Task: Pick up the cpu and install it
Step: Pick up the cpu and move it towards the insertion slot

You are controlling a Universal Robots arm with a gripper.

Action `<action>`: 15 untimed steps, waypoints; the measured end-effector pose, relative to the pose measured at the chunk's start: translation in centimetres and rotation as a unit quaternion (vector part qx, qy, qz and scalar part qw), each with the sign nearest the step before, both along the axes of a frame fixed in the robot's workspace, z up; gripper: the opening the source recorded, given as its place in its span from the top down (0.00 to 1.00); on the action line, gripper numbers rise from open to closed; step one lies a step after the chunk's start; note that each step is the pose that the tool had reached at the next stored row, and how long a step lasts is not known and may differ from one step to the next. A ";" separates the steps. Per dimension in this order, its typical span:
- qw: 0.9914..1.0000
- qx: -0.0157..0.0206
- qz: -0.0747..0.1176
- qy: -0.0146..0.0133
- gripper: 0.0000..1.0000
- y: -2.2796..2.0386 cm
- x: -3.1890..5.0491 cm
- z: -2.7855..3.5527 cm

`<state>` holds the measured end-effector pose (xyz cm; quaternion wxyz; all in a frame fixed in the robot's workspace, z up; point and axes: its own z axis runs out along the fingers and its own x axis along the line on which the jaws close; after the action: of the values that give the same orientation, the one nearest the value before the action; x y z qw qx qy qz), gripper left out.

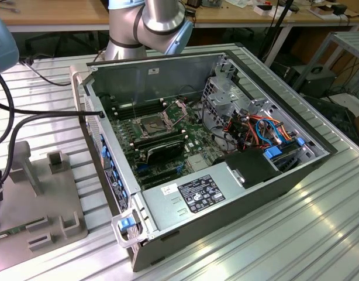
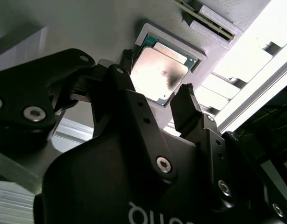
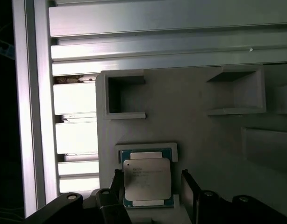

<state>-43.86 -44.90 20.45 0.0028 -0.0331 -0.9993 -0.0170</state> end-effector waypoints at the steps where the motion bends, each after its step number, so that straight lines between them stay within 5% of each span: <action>1: 1.000 0.000 0.000 0.000 0.40 -0.01 0.00 -0.03; 15: 1.000 0.000 0.000 0.000 0.40 0.01 -0.22 -0.32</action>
<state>-44.07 -44.89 20.14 0.0029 -0.0332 -0.9993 -0.0167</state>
